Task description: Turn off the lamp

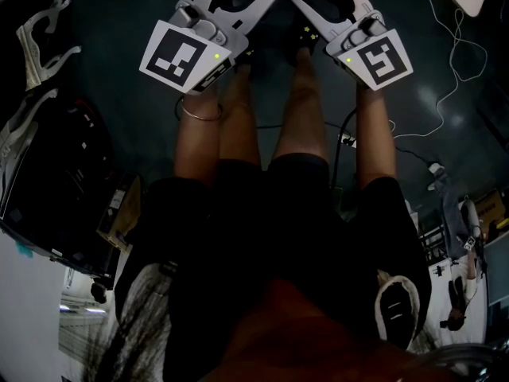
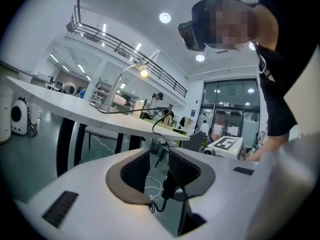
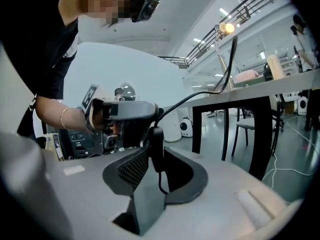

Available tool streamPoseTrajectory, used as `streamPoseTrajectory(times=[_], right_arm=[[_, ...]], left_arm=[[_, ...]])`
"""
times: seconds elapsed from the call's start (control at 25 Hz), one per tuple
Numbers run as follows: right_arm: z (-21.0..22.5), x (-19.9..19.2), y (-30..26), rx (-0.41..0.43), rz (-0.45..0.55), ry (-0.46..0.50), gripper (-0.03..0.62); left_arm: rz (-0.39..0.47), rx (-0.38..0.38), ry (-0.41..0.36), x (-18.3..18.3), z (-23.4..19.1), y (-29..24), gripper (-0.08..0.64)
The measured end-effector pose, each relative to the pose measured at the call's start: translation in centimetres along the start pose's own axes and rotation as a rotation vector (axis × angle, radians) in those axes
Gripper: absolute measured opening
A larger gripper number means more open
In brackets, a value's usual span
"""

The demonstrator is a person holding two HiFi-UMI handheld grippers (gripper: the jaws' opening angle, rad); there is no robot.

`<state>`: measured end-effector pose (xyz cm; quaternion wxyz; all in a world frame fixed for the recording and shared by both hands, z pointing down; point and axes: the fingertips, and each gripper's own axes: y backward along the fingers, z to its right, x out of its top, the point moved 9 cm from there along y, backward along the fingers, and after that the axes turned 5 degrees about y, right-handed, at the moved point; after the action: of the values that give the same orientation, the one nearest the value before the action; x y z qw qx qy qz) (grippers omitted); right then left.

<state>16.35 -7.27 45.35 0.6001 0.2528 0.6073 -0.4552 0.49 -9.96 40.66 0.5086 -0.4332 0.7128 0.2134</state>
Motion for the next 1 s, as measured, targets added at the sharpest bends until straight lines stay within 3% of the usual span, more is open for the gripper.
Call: streamPoseTrajectory(times=[0.2,0.36,0.56,1.0], right_arm=[[0.2,0.3,0.2,-0.016,0.018,-0.011,0.091],[0.3,0.3,0.5,-0.025,0.022,-0.017,0.091],[0.8,0.4,0.8,-0.046,0.053,-0.064,0.089],[1.2,0.5,1.2,-0.079,0.092,-0.1,0.091]], left_arm=[[-0.04,-0.028,-0.007,-0.8,0.2,-0.2,0.106],[-0.016,-0.031,0.041,-1.3,0.2,-0.2,0.107],[-0.06,-0.044,0.053,-2.1,0.0,0.1,0.109],[-0.068,-0.035,0.089,-2.9,-0.1,0.1,0.109]])
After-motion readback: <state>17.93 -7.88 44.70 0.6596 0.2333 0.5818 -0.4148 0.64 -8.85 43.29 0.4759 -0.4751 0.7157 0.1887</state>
